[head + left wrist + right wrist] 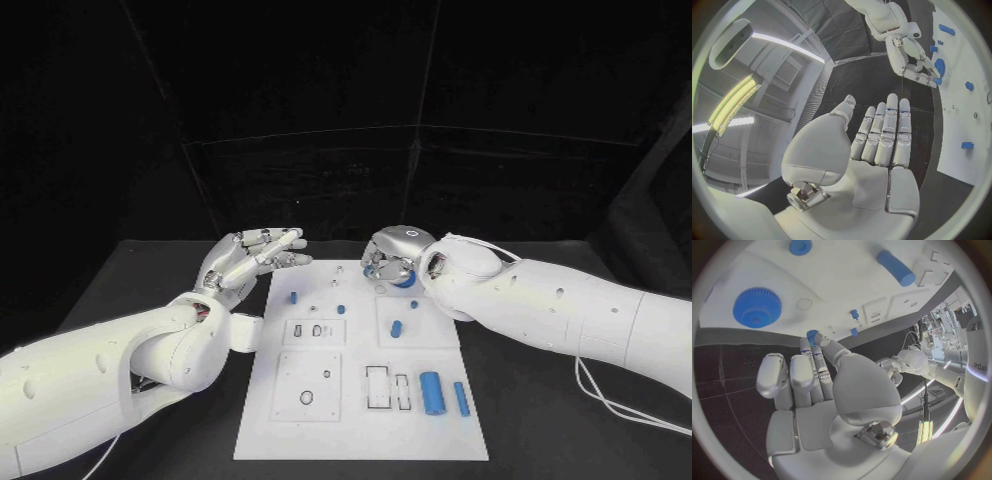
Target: Assemble the parts on the task board
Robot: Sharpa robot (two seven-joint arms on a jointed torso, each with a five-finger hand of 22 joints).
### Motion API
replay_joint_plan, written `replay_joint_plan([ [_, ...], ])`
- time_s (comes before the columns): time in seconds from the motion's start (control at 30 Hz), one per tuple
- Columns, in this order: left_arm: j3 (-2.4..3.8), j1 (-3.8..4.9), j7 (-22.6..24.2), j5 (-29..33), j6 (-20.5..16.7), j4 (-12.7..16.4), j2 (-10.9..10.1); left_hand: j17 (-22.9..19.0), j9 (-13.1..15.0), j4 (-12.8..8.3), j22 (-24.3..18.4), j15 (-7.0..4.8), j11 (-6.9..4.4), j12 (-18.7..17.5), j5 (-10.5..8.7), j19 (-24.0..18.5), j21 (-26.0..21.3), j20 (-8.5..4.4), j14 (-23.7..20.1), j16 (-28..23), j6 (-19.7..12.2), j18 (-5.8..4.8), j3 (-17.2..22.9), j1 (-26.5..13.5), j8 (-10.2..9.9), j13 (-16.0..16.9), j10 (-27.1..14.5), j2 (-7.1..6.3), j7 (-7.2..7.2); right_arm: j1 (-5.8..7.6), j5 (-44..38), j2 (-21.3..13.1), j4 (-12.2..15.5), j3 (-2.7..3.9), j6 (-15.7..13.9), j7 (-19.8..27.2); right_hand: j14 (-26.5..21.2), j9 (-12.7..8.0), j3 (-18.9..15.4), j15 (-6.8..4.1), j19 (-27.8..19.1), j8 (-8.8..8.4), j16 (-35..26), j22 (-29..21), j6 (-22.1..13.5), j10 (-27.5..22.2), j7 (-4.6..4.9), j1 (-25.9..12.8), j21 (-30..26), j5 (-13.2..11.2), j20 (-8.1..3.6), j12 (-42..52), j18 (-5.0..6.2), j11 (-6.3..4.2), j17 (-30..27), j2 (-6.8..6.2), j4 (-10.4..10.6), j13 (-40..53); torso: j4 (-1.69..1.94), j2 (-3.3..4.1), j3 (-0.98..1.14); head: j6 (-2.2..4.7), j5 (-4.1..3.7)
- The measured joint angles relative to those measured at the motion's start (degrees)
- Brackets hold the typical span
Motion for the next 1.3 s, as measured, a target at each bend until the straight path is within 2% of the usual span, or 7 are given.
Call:
replay_joint_plan([
  [0.3,0.00,0.02,-0.05,0.07,0.20,-0.07,0.15,-0.01,0.00,0.00,0.01,0.00,0.00,0.00,0.00,0.00,0.00,0.00,0.00,0.00,0.00,0.00,0.00,0.00,0.00,-0.03,0.00,0.00,0.00,0.00,0.79,3.81,-4.23,0.01,-2.67,0.01,0.00,-0.01,0.62,0.00,0.00,-0.28,0.27,0.21,0.00,0.00,0.00,-0.38,0.23,0.01,0.00,0.00,0.00,0.00,0.06,-0.37,0.30,0.00,0.25,0.28,0.02,0.12,0.19],
  [0.73,0.00,0.15,-0.12,0.12,0.44,-0.07,0.35,-0.01,0.01,0.00,0.01,0.00,0.00,-0.23,0.00,0.00,0.00,0.00,0.00,0.00,0.00,0.00,0.00,0.22,0.00,-0.04,0.00,0.22,0.00,0.01,1.56,8.84,-9.81,0.02,-3.11,0.56,0.00,-0.14,0.86,0.00,0.20,-0.38,0.49,0.24,-0.02,-0.22,-0.01,-0.42,0.23,0.00,0.20,-0.31,0.01,0.22,0.19,-0.42,0.48,-0.09,0.65,0.81,-0.11,0.15,0.15],
  [1.1,-0.01,0.21,-0.18,0.15,0.58,-0.21,0.54,0.04,0.01,0.00,-0.06,0.00,0.00,-0.23,0.00,0.00,0.00,0.00,0.00,0.00,0.00,0.00,0.00,0.22,0.00,-0.03,0.00,0.22,0.00,0.00,1.77,10.40,-11.46,0.01,-3.02,0.83,0.00,-0.14,1.19,0.00,0.20,-0.38,0.49,0.38,-0.03,-0.21,-0.01,-0.67,0.45,0.00,0.20,-0.32,0.01,0.22,0.22,-0.67,0.58,-0.09,0.71,0.87,-0.14,0.05,0.44],
  [1.3,-0.01,0.27,-0.21,0.16,0.64,-0.25,0.58,0.04,0.01,0.00,-0.06,0.00,0.00,-0.23,0.00,0.00,0.00,0.00,0.00,0.00,0.00,-0.01,0.00,0.22,0.00,-0.03,0.00,0.22,0.00,0.00,1.78,11.26,-12.23,0.01,-2.02,0.78,0.00,-0.14,1.33,0.00,0.20,-0.53,0.73,0.42,-0.03,-0.21,-0.01,-0.90,0.48,-0.01,0.20,-0.32,0.01,0.22,0.29,-0.90,0.71,-0.10,0.70,0.88,-0.15,-0.06,0.55],
])
